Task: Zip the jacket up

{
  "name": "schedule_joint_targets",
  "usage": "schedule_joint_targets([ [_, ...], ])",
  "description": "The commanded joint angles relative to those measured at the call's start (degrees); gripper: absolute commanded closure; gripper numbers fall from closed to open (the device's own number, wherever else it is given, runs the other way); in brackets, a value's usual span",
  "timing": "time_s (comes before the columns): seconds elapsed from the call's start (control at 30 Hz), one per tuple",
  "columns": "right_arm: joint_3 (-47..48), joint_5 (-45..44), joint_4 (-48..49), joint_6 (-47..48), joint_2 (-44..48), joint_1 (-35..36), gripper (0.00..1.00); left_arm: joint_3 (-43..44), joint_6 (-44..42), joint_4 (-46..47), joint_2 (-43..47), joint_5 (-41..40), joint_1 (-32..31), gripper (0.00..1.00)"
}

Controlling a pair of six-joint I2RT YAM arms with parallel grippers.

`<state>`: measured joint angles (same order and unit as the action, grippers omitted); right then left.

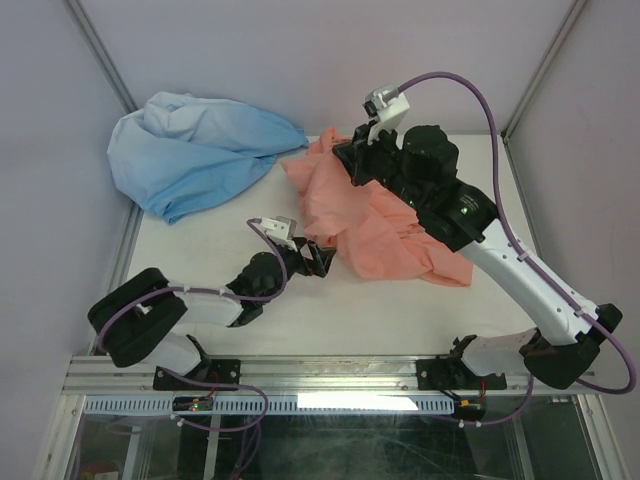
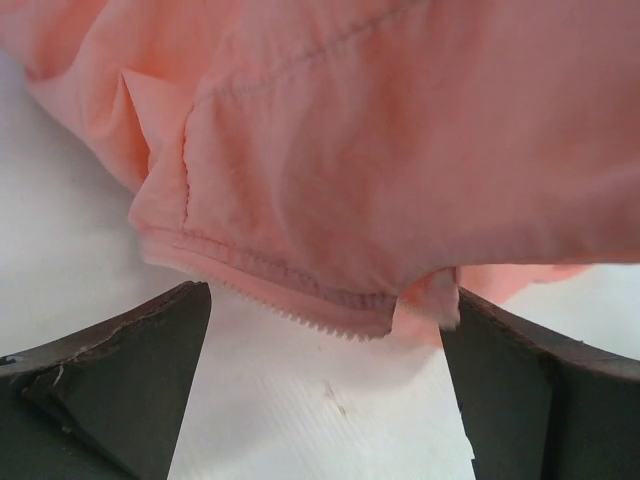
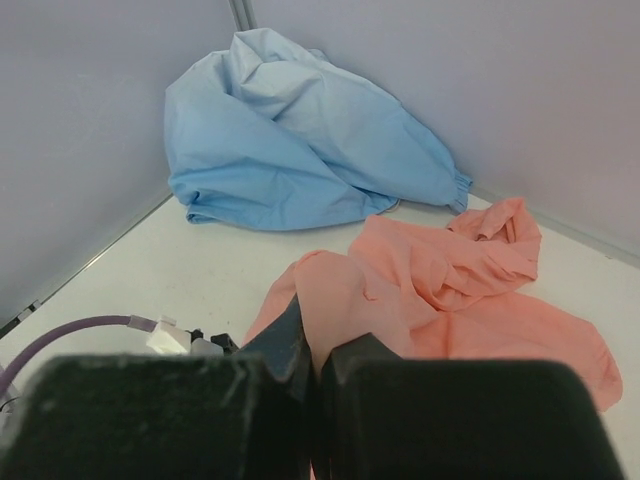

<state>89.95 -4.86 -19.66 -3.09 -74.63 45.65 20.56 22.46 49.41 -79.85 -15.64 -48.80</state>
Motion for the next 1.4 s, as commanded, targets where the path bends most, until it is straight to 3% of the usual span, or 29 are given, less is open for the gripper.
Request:
schedule_joint_targets([
  [0.0, 0.2, 1.3, 2.3, -1.1, 3.2, 0.2, 1.00, 5.6, -7.8, 19.6, -8.6, -6.5, -0.4, 0.01],
  [0.07, 0.0, 1.1, 2.1, -1.1, 3.8, 0.2, 1.00, 7.6, -9.7, 24.0, -12.8, -8.8, -0.4, 0.01],
  [0.13, -0.1, 0.5, 1.8, -1.0, 4.2, 0.1, 1.00, 8.9, -12.5, 28.5, -16.1, -9.9, -0.5, 0.07],
  [0.23, 0.3, -1.4, 0.8, 0.1, 4.9, 0.1, 1.00, 7.6, -17.7, 35.1, -15.6, -10.9, -0.5, 0.54],
  [0.3, 0.6, -2.6, 0.3, 0.9, 5.4, 0.1, 1.00, 6.6, -21.7, 34.9, -11.6, -11.6, -0.5, 0.73],
  [0.4, 1.3, -4.1, 0.2, 1.8, 5.9, 0.1, 1.00, 8.2, -28.4, 22.0, -0.3, -9.8, -0.4, 1.00],
  [0.6, 4.7, -5.7, 0.6, 3.3, 6.3, 0.0, 1.00, 21.9, -33.8, -12.1, 22.9, -6.7, -0.4, 1.00],
  [0.7, 6.3, -7.0, 1.0, 4.1, 6.8, 0.0, 1.00, 35.7, -32.9, -30.5, 26.6, -4.4, -0.4, 1.00],
  [0.83, 8.0, -9.4, 1.4, 5.5, 7.2, 0.0, 1.00, 53.3, -28.7, -47.4, 25.1, 3.1, -0.4, 1.00],
  [1.0, 8.7, -16.2, 2.4, 8.9, 6.7, 0.0, 1.00, 67.6, -25.2, -57.5, 19.6, 10.7, -0.4, 1.00],
  [1.17, 8.1, -21.5, 2.4, 11.3, 3.5, -3.2, 1.00, 74.2, -24.5, -62.6, 11.4, 8.7, -0.4, 1.00],
  [1.37, 5.5, -14.6, 1.4, 5.4, -2.6, -17.1, 1.00, 75.4, -20.2, -62.6, -0.3, 10.3, 3.0, 1.00],
])
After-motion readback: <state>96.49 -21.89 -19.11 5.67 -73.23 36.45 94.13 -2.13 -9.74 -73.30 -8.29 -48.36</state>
